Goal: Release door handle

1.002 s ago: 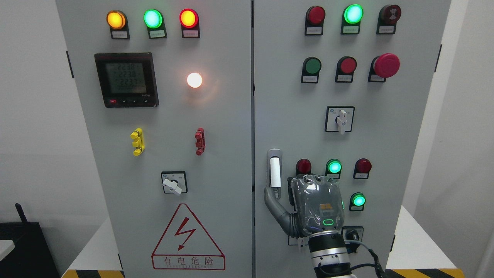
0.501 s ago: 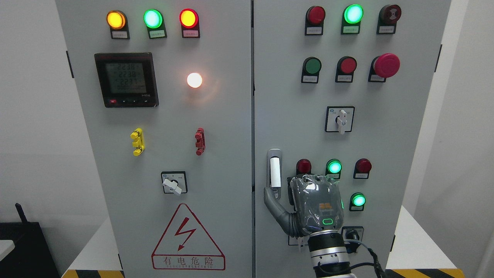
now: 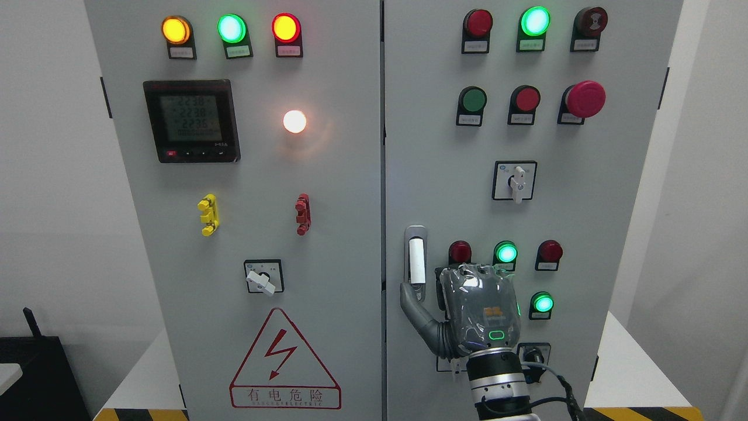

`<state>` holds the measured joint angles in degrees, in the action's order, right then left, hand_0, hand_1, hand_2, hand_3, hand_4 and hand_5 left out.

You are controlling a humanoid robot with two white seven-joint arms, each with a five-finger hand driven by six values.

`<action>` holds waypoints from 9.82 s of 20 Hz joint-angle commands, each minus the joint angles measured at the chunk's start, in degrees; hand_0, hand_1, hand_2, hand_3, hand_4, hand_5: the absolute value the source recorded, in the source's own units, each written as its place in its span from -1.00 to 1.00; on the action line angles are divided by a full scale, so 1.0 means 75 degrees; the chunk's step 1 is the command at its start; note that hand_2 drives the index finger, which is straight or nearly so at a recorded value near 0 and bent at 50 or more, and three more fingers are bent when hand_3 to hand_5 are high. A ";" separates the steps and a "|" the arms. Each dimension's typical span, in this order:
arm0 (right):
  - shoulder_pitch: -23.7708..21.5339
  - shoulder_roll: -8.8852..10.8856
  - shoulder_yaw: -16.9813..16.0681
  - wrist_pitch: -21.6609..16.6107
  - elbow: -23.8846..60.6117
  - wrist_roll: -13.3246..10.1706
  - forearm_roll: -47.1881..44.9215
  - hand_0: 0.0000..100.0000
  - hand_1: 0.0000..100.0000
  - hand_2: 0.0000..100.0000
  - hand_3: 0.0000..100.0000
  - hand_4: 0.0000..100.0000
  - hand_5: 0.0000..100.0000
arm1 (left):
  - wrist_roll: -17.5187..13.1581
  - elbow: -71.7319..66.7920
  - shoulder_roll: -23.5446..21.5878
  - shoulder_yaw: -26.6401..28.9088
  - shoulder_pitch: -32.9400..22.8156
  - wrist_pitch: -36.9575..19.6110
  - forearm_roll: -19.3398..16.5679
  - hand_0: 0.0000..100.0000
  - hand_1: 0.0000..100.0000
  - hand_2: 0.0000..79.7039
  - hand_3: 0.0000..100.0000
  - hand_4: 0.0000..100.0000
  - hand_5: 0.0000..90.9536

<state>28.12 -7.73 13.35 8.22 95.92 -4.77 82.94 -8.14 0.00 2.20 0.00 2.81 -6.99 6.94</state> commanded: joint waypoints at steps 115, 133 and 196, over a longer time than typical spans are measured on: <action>0.0083 0.0105 -0.0608 0.0005 0.0230 -0.0033 -0.0067 -0.18 -0.84 0.85 1.00 0.82 0.87 | -0.0004 -0.0129 0.0000 0.0082 0.0000 0.0006 0.0000 -0.76 -0.22 -1.00 -1.00 -1.00 -1.00; 0.0130 0.0117 -0.0737 -0.0007 0.0218 -0.0033 -0.0079 -0.18 -0.84 0.84 1.00 0.83 0.87 | -0.0004 -0.0129 0.0000 0.0082 0.0000 0.0006 0.0000 -0.76 -0.22 -1.00 -1.00 -1.00 -1.00; -0.1323 0.0467 -0.0783 -0.0616 0.1776 -0.0525 -0.0301 -0.15 -0.85 0.77 1.00 0.80 0.86 | -0.0004 -0.0129 0.0000 0.0082 0.0000 0.0006 0.0000 -0.76 -0.22 -1.00 -1.00 -1.00 -1.00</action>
<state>21.02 -6.10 7.87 3.92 103.65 -7.94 81.69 -8.14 0.00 2.20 0.00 2.81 -6.99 6.94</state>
